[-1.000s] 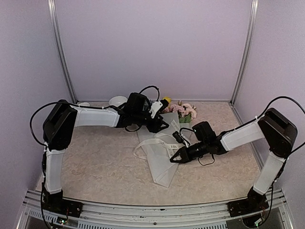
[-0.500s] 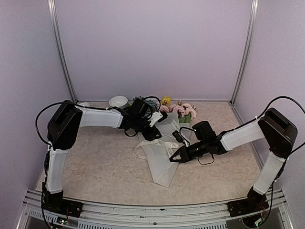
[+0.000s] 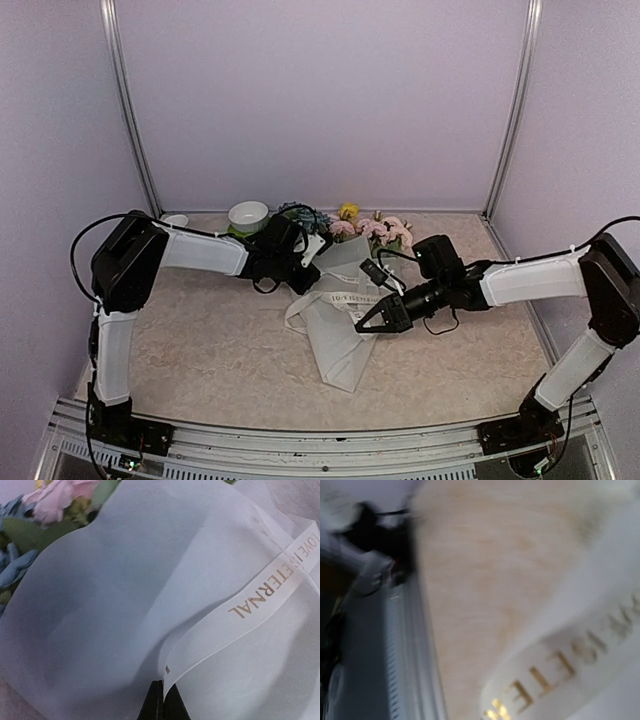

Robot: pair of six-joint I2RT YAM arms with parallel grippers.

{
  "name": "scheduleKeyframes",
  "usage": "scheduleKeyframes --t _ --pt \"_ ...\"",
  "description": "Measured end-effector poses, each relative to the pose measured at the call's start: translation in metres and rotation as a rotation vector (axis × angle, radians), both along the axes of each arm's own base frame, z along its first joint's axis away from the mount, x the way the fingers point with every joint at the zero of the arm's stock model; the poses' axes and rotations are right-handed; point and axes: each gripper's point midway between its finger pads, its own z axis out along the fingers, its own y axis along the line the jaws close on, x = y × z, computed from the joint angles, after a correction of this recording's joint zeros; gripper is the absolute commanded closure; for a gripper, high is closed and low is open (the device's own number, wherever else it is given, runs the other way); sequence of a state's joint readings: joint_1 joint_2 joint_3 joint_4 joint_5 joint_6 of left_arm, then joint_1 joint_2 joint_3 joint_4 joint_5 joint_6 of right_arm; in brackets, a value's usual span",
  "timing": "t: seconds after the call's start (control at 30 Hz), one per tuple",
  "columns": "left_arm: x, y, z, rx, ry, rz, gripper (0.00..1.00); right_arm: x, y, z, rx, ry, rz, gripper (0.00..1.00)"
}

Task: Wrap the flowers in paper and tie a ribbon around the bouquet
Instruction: Tie the ribbon around the folded bouquet.

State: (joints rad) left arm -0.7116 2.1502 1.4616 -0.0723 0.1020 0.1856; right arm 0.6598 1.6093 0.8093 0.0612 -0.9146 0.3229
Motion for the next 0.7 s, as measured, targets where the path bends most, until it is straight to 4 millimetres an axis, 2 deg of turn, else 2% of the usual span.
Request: scheduleKeyframes --t 0.07,0.13,0.2,0.27,0.37,0.43,0.53,0.63,0.7 --pt "0.008 0.018 -0.004 -0.011 -0.001 0.076 1.00 -0.008 -0.003 0.024 0.044 -0.052 0.035 1.00" --pt "0.016 0.038 -0.004 -0.030 -0.004 0.149 1.00 -0.005 -0.009 0.045 0.074 -0.100 0.026 1.00" --pt "0.021 0.055 -0.001 -0.051 -0.009 0.207 1.00 0.012 -0.023 0.062 0.098 -0.134 -0.035 1.00" --pt "0.025 0.069 0.005 -0.071 -0.020 0.255 1.00 0.039 -0.049 0.068 0.104 -0.135 -0.150 1.00" --pt "0.021 0.080 0.018 -0.104 -0.042 0.296 1.00 0.077 -0.099 0.051 0.079 -0.061 -0.370 1.00" --pt "0.016 0.087 0.026 -0.120 -0.056 0.321 1.00 0.086 -0.123 0.028 0.047 0.029 -0.477 1.00" --pt "0.005 0.102 0.028 -0.124 -0.070 0.370 1.00 0.088 -0.136 0.004 0.004 0.135 -0.551 1.00" --pt "-0.008 0.127 0.023 -0.109 -0.073 0.437 1.00 0.093 -0.143 -0.008 -0.034 0.177 -0.610 1.00" --pt "-0.013 0.142 0.020 -0.096 -0.073 0.482 1.00 0.103 -0.161 -0.016 -0.079 0.192 -0.698 1.00"
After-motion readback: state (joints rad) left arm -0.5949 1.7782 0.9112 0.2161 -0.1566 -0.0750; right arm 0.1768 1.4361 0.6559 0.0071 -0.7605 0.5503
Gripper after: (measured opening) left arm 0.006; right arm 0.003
